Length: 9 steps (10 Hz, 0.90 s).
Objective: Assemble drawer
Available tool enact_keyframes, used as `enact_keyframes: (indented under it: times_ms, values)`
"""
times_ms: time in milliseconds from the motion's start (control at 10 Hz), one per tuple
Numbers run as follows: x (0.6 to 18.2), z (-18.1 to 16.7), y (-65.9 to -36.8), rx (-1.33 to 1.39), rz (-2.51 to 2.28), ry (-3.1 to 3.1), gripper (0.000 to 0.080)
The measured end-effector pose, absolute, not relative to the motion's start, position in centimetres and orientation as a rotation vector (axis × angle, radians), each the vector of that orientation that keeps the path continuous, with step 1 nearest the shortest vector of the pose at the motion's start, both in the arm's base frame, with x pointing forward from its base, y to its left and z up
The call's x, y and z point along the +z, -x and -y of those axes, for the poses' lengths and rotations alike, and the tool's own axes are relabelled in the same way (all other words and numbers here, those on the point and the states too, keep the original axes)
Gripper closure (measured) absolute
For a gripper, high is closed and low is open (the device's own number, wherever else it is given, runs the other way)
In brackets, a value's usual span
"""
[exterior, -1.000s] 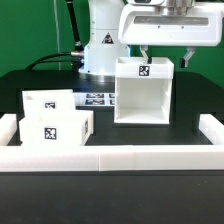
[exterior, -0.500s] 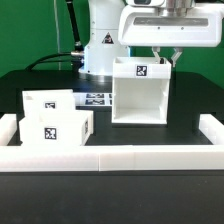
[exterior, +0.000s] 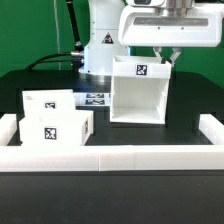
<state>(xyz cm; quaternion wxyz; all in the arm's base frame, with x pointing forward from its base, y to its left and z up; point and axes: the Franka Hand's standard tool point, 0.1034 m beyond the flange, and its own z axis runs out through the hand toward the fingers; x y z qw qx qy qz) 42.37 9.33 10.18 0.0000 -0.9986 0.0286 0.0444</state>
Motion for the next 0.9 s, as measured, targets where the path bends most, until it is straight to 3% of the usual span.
enact_keyframes:
  times_ms: [200, 900]
  values:
    - [10.2, -9.3, -42.5, 0.138, -0.09, 3.137, 0.0762]
    - [10.3, -9.1, -52.7, 0.02, -0.149, 3.083, 0.0762]
